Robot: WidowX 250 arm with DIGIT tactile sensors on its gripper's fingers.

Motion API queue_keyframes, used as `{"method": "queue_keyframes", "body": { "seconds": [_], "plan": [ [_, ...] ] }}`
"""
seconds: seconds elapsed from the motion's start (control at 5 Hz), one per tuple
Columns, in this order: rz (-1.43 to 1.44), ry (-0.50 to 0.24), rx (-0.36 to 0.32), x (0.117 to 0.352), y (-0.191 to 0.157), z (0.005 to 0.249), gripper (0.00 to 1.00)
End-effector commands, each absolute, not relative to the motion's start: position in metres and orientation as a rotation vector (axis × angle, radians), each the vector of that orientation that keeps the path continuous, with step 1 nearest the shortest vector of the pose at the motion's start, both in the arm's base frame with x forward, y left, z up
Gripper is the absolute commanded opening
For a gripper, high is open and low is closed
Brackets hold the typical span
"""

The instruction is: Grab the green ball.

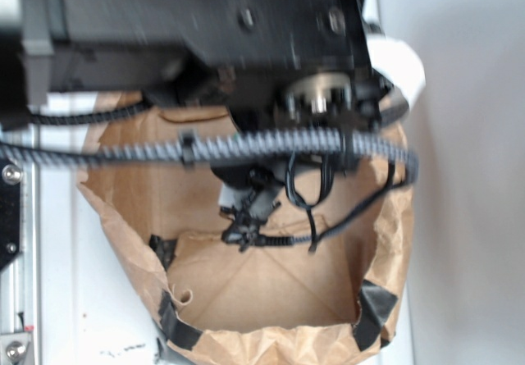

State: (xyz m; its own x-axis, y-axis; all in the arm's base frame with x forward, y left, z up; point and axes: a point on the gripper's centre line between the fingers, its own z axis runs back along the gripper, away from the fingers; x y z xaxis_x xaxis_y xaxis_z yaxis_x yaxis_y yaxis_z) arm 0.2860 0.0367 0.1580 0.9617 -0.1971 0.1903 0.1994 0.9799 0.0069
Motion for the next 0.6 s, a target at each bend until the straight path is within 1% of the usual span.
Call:
{"method": "queue_keyframes", "body": {
  "seconds": [0.0,0.2,0.4],
  "plan": [
    [-0.110,-0.382,0.029,0.248,0.027,0.200,0.00],
    [-0.107,-0.397,0.058,0.241,0.022,0.202,0.00],
    [-0.148,-0.383,0.059,0.238,0.015,0.198,0.00]
  ]
}}
